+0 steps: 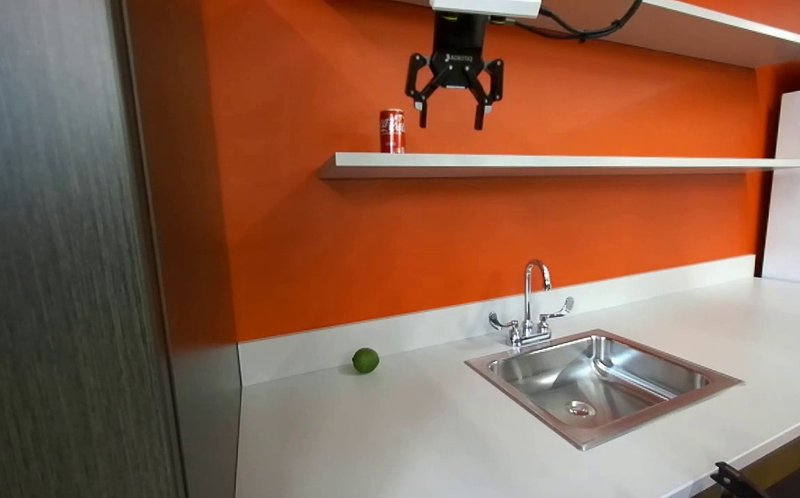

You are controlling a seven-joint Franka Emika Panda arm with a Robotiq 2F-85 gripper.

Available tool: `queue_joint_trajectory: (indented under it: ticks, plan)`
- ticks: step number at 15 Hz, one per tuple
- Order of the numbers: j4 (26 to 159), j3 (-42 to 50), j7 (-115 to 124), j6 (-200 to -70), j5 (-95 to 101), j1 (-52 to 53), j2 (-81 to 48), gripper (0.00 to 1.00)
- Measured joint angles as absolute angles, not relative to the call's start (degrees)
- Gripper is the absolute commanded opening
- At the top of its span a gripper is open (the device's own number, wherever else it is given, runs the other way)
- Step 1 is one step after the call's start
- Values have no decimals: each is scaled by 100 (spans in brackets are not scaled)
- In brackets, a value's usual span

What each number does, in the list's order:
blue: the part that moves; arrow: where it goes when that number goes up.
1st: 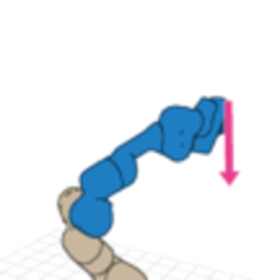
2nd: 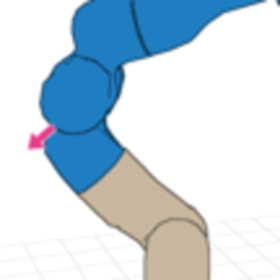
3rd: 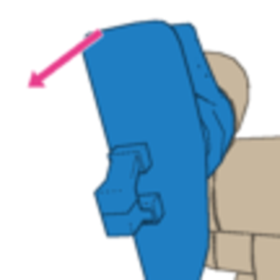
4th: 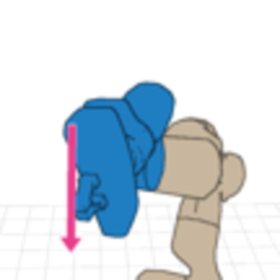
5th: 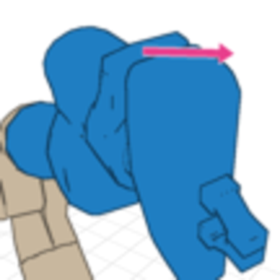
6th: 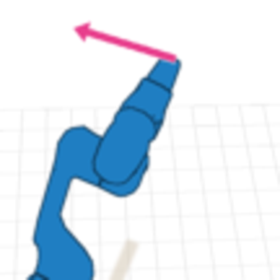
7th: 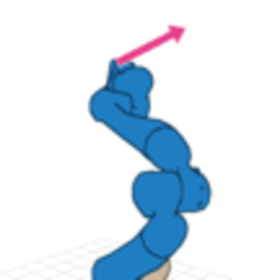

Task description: Put the red can on the bottom shelf.

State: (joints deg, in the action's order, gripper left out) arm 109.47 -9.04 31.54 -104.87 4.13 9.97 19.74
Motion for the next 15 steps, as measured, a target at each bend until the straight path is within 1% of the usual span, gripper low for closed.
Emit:
queue_joint_trajectory:
  ticks: [6, 15]
  plan:
    - [11939, -882, 2919, -10541, 264, 865, 2236, 100]
    - [12905, -589, 1062, -11241, 186, 849, 1993, 100]
